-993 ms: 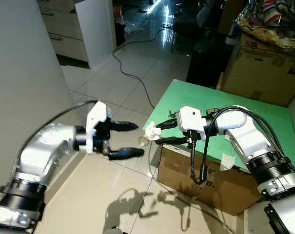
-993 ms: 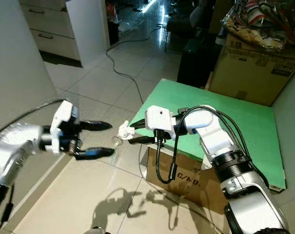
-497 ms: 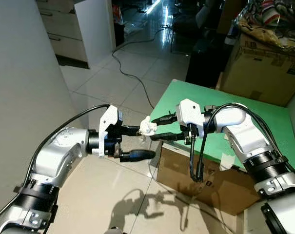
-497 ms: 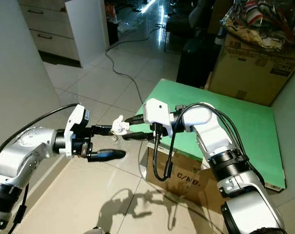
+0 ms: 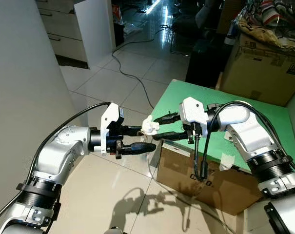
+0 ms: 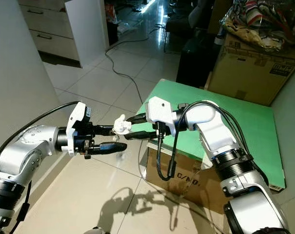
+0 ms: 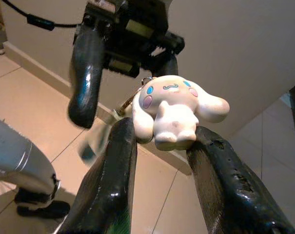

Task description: Hang keys on a hook

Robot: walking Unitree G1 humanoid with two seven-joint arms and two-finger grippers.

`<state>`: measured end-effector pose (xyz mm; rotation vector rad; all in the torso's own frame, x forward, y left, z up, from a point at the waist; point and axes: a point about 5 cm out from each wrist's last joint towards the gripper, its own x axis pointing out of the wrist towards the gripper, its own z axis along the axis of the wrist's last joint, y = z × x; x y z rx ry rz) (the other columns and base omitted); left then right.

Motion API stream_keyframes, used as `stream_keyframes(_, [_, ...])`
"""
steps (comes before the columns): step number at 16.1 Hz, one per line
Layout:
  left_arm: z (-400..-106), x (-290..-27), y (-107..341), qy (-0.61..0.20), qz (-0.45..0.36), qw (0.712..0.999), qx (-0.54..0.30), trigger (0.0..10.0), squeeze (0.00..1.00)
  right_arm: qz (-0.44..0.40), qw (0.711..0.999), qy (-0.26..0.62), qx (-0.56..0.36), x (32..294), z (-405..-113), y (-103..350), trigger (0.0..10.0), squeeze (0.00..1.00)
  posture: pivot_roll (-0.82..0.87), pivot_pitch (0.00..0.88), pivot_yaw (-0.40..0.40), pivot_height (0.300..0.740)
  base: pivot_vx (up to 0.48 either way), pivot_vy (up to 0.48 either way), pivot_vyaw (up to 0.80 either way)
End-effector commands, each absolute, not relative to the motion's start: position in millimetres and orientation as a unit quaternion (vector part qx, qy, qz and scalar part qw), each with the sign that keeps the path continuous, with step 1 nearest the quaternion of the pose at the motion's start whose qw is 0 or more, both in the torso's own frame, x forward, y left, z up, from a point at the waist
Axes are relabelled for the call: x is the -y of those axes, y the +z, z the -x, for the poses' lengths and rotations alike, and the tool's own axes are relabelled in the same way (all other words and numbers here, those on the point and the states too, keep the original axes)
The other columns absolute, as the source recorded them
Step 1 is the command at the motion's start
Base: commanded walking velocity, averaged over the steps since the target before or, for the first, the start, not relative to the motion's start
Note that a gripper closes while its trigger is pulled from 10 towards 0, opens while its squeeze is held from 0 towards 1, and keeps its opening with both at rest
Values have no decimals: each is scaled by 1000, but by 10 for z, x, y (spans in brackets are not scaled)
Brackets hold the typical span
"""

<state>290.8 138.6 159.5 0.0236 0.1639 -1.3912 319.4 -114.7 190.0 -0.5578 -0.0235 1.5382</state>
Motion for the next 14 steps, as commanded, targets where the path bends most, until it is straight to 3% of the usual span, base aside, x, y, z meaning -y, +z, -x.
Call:
stream_keyframes(1, [-2929, -1460, 1644, -630, -19, 773, -68, 0, 0, 260, 679, 687, 6, 1190, -3181, 1903, 0, 0, 25, 0, 9, 740, 0, 0, 0])
stream_keyframes(7, [-2932, -1521, 1630, -628, -23, 774, -76, 0, 0, 259, 670, 696, 0, 1235, -3141, 1890, 0, 0, 26, 0, 10, 740, 0, 0, 0])
stream_keyframes(14, [-2909, -1447, 1568, -650, -15, 755, -83, 0, 0, 211, 663, 717, 29, 1183, -3060, 2074, 0, 0, 12, 0, 8, 740, 0, 0, 0])
